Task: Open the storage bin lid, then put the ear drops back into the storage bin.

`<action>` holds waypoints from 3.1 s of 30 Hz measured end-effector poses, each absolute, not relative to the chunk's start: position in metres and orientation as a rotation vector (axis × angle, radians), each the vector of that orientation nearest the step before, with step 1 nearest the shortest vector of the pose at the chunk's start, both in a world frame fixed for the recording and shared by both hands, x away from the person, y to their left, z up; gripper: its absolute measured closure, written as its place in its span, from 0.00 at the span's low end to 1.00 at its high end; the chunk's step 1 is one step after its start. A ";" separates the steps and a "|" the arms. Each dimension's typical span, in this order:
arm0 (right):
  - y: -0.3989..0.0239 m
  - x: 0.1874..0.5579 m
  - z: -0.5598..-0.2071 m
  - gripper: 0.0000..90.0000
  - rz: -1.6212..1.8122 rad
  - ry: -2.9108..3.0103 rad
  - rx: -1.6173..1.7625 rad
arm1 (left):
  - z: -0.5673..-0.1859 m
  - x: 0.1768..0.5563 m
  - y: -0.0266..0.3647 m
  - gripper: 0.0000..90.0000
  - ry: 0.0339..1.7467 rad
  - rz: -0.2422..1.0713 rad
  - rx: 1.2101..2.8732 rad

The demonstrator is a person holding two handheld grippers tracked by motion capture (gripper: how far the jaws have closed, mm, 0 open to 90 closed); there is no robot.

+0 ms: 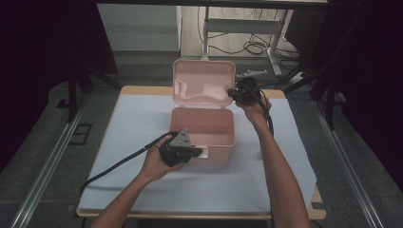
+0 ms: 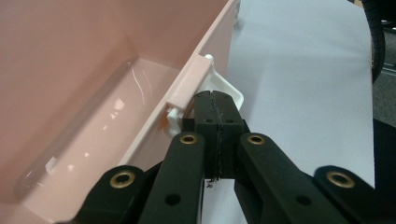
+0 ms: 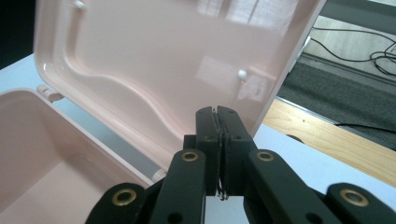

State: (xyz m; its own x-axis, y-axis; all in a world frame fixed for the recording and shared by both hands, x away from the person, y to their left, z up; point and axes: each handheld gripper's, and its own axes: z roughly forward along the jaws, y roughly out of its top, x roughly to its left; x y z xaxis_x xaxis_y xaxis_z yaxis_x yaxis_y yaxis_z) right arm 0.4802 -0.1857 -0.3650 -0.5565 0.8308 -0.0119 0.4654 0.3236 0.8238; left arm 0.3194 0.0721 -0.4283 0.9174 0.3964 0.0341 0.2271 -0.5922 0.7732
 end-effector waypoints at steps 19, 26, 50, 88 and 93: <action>-0.206 0.435 -0.356 0.94 1.112 2.226 1.051 | -0.428 0.319 0.073 1.00 0.449 0.254 2.235; -0.210 0.418 -0.361 0.81 1.113 2.297 1.003 | -0.427 0.319 0.073 1.00 0.461 0.243 2.235; -0.254 0.382 -0.366 0.54 0.871 2.441 1.040 | -0.427 0.320 0.073 1.00 0.472 0.225 2.237; -0.279 0.392 -0.433 0.52 0.407 2.646 1.174 | -0.425 0.320 0.071 1.00 0.476 0.230 2.248; -0.281 0.396 -0.447 0.54 0.374 2.662 1.202 | -0.426 0.320 0.071 1.00 0.477 0.230 2.245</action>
